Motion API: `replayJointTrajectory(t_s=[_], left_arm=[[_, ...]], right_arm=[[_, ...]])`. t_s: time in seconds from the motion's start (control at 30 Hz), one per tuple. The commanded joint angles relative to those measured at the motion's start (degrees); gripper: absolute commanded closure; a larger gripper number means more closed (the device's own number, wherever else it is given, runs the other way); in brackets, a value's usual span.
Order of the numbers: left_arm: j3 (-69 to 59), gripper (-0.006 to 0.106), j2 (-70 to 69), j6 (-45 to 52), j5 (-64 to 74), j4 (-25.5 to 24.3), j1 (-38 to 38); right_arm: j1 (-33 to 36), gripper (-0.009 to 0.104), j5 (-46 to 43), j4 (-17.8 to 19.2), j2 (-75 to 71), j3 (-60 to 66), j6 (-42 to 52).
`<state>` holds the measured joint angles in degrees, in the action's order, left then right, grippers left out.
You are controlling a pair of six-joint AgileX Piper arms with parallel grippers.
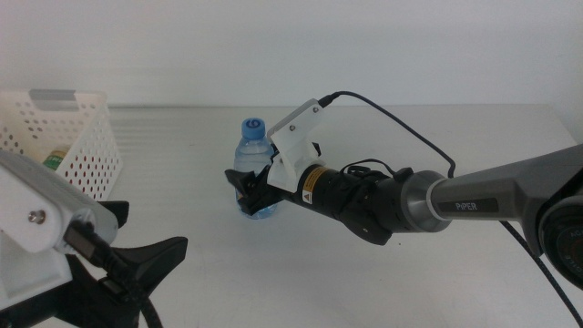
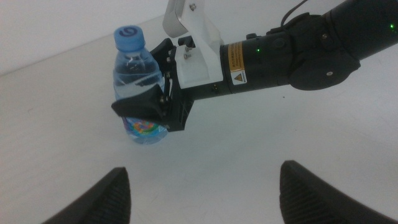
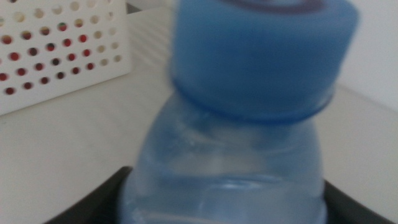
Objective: Use arms to grab the bottles and put them into the dustbin to the left of the table.
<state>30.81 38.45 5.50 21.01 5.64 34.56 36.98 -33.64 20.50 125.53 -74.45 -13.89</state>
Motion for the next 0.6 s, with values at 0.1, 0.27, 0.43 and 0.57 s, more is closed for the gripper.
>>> replayJointTrajectory(t_s=[0.1,0.27,0.43,0.57], left_arm=[[1.5,0.027,-0.1,-0.4,-4.2,0.2,0.1],[1.5,0.027,-0.1,-0.4,-4.2,0.2,0.1],[1.5,0.027,-0.1,-0.4,-4.2,0.2,0.1],[1.5,0.027,-0.1,-0.4,-4.2,0.2,0.1]], right_arm=[[-0.1,0.008,-2.2,4.0,-3.8,-1.5,-2.7],[-0.1,0.000,-0.1,6.5,-4.5,-1.5,-7.6],[-0.1,0.000,8.7,11.8,-8.4,-1.5,-12.7],[-0.1,0.000,10.2,15.0,-12.9,1.9,-17.6]])
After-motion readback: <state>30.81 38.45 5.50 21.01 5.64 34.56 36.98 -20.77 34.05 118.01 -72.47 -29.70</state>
